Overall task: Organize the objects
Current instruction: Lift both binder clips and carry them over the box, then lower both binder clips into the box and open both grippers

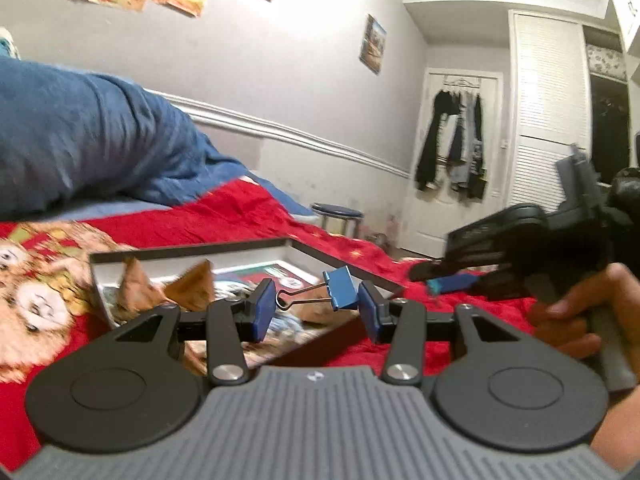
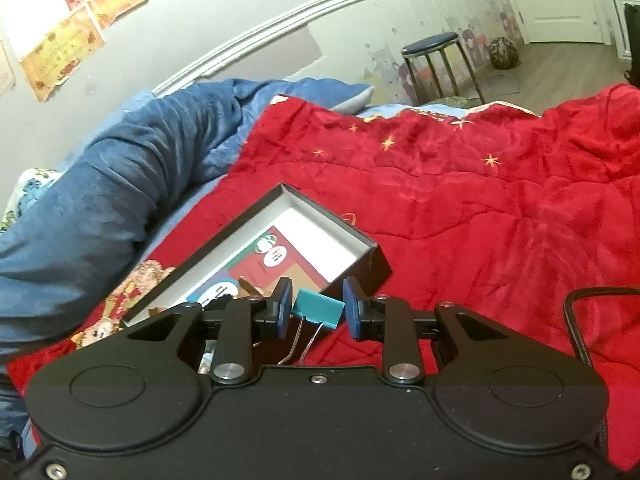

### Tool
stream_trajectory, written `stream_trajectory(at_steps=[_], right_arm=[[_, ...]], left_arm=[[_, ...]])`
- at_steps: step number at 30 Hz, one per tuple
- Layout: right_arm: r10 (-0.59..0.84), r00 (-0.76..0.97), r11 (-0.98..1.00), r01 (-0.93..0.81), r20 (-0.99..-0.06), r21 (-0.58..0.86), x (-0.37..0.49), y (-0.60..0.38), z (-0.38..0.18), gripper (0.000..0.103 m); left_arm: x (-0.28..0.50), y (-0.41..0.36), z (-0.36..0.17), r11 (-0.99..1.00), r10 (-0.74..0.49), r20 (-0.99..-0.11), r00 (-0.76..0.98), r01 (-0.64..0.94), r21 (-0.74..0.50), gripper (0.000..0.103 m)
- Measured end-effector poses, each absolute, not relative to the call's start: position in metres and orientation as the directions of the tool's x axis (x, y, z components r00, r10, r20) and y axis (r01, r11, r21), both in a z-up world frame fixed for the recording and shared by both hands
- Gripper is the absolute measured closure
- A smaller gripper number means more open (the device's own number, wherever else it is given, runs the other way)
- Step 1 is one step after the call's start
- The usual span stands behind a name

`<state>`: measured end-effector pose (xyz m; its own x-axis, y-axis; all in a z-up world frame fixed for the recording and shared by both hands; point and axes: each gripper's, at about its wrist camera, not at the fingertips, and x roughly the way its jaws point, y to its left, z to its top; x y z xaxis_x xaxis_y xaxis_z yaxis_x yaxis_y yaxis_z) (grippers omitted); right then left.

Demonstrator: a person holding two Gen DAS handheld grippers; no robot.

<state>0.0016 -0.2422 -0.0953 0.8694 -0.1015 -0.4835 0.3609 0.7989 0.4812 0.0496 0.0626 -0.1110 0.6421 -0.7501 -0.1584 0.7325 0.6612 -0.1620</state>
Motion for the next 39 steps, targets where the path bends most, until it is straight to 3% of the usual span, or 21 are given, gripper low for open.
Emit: stream_trajectory(at_steps=[9, 15, 21, 25, 32, 39], right_arm=[[-0.028, 0.885, 0.904, 0.221, -0.465, 0.365, 0.048, -0.205, -0.074, 0.076], [0.083, 0.884, 0.918, 0.113, -0.461, 0.381, 0.088, -0.179, -0.072, 0.076], [0.151, 0.86, 0.935, 0.035, -0.487, 0.353, 0.121, -0.163, -0.078, 0.076], [0.153, 0.855, 0.94, 0.03, -0.496, 0.341, 0.128, -0.165, -0.081, 0.076], [0.152, 0.852, 0.902, 0.088, -0.5, 0.423, 0.131, -0.191, -0.093, 0.076], [0.153, 0.833, 0.927, 0.064, -0.532, 0.368, 0.127, -0.185, -0.095, 0.076]], left_arm=[[0.064, 0.064, -0.113, 0.761, -0.648, -0.162, 0.744, 0.64, -0.105, 0.052], [0.072, 0.068, -0.112, 0.794, -0.607, -0.144, 0.782, 0.604, -0.067, 0.052], [0.096, 0.074, -0.113, 0.812, -0.583, -0.227, 0.78, 0.562, -0.155, 0.052], [0.104, 0.071, -0.113, 0.84, -0.541, -0.261, 0.8, 0.532, -0.111, 0.052], [0.117, 0.073, -0.118, 0.848, -0.527, -0.321, 0.787, 0.512, -0.135, 0.052], [0.127, 0.07, -0.121, 0.848, -0.522, -0.4, 0.753, 0.508, -0.152, 0.052]])
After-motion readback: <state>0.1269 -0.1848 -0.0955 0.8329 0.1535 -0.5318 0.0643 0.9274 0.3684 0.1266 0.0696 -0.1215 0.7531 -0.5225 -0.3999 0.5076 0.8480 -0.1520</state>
